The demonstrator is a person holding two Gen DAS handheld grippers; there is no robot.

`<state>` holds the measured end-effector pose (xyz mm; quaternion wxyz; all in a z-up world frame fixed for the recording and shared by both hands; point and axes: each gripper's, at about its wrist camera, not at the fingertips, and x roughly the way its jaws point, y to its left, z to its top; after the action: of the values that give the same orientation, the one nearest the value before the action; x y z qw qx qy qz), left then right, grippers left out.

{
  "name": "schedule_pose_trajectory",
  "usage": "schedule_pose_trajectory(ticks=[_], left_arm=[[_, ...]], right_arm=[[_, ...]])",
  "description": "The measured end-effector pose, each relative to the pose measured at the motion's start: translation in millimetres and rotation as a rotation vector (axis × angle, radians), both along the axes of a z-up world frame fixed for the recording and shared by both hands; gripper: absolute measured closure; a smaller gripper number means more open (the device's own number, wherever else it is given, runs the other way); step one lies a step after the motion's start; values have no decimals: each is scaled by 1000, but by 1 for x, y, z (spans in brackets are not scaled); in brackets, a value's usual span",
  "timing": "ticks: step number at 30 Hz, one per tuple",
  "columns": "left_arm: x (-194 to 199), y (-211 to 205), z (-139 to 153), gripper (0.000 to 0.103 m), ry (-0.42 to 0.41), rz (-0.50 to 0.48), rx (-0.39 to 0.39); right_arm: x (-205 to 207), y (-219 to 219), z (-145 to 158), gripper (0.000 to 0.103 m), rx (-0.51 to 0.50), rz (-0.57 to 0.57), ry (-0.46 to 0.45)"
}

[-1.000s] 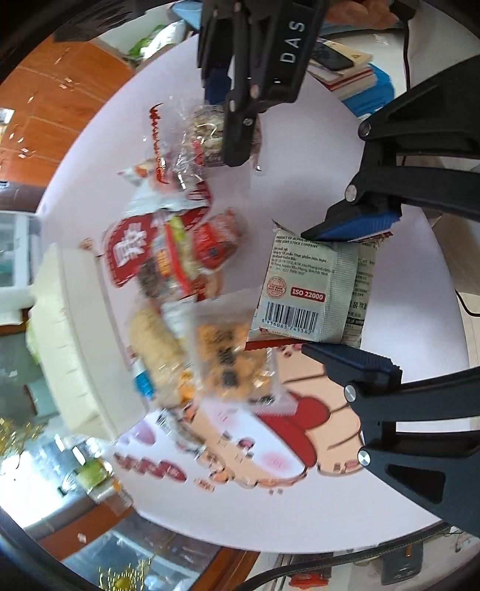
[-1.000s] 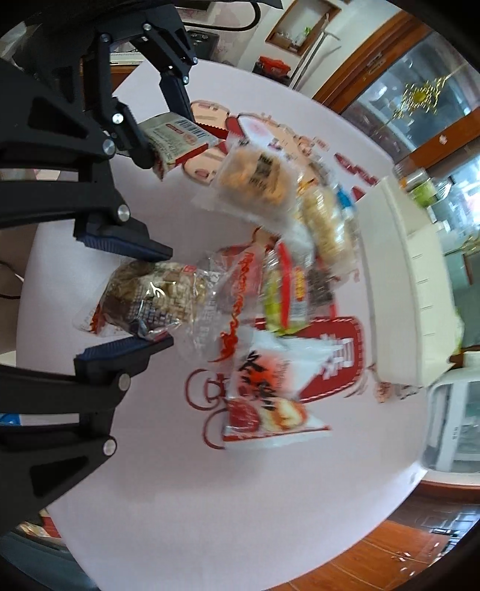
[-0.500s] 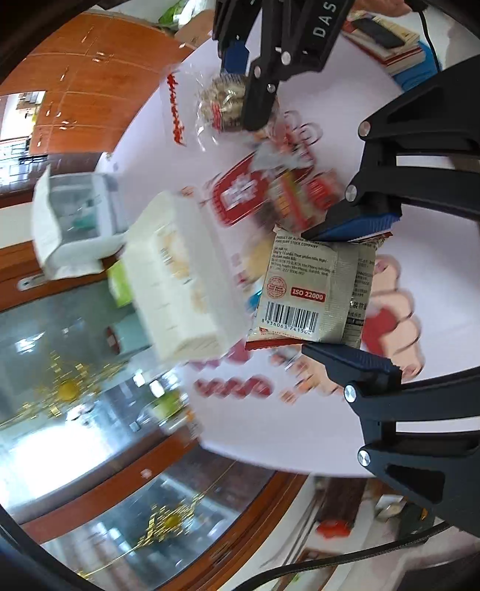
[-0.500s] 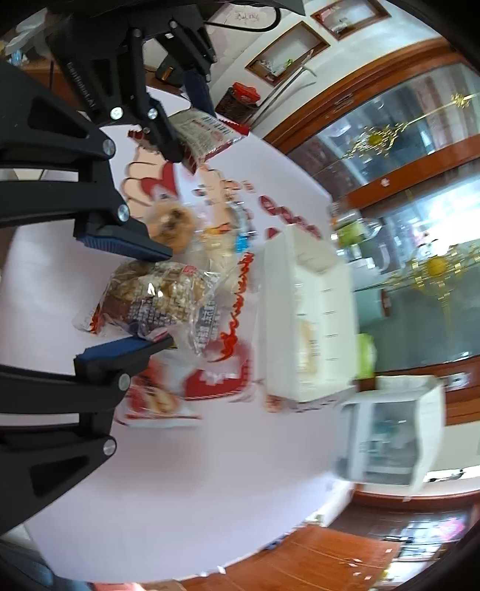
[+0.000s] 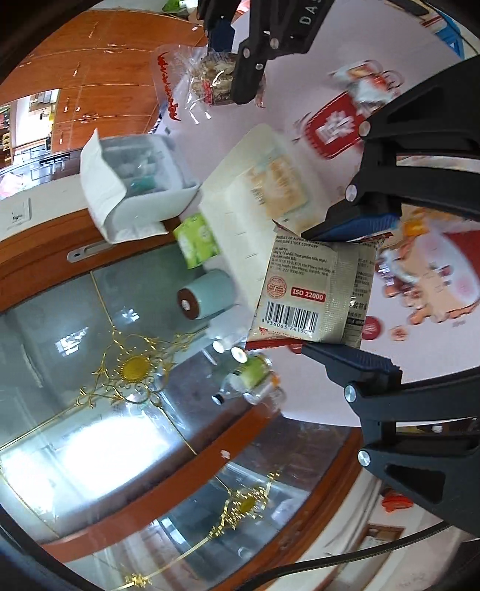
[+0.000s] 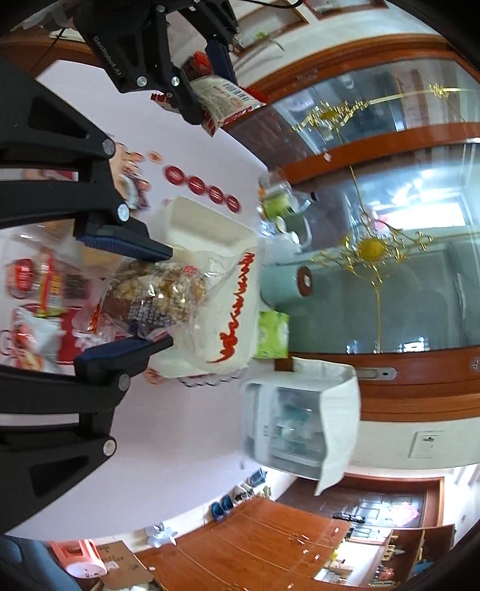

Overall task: Organize snacks
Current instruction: 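Lift both held packets and carry them over the white tray, then open both grippers to release the packets into the white tray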

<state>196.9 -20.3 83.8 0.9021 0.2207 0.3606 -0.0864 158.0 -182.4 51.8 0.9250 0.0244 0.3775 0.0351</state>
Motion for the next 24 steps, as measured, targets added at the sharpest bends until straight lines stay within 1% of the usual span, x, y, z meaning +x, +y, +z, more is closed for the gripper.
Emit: schedule_pose_trajectory(ticks=[3,4,6,8,10,13,16,18,21,22,23,24], left_arm=[[47,0,-14,52,17,-9,-23],[59,-1,-22,52,26,-11,-32],[86,-3,-43,52,59,-13,-61],[114,2,-62,53,99,-17,-93],[134,3,-81,53,135,-25,-119],[155,0,-108,52,182,-51,-147],[173,-4,-130,52,215,-71,-167],[179,-6,-139,50,223,-70,-186],[186,-8,-151,30,248,-70,-214],[186,-8,-154,17,257,-67,-219],[188,-9,-158,10,261,-61,-219],[189,-10,-162,10,263,-56,-220]], right_arm=[[38,3,-4,62,-1,-37,7],[57,4,-11,62,6,-56,18],[79,4,-24,62,19,-85,44],[106,5,-44,62,34,-124,81],[122,7,-63,62,29,-160,111],[136,9,-79,62,11,-199,134],[148,11,-91,62,-10,-229,152],[154,11,-95,62,-19,-240,158],[161,12,-99,62,-32,-255,164],[163,12,-101,61,-29,-257,172],[164,11,-103,61,-25,-261,180],[165,10,-105,59,-23,-266,186]])
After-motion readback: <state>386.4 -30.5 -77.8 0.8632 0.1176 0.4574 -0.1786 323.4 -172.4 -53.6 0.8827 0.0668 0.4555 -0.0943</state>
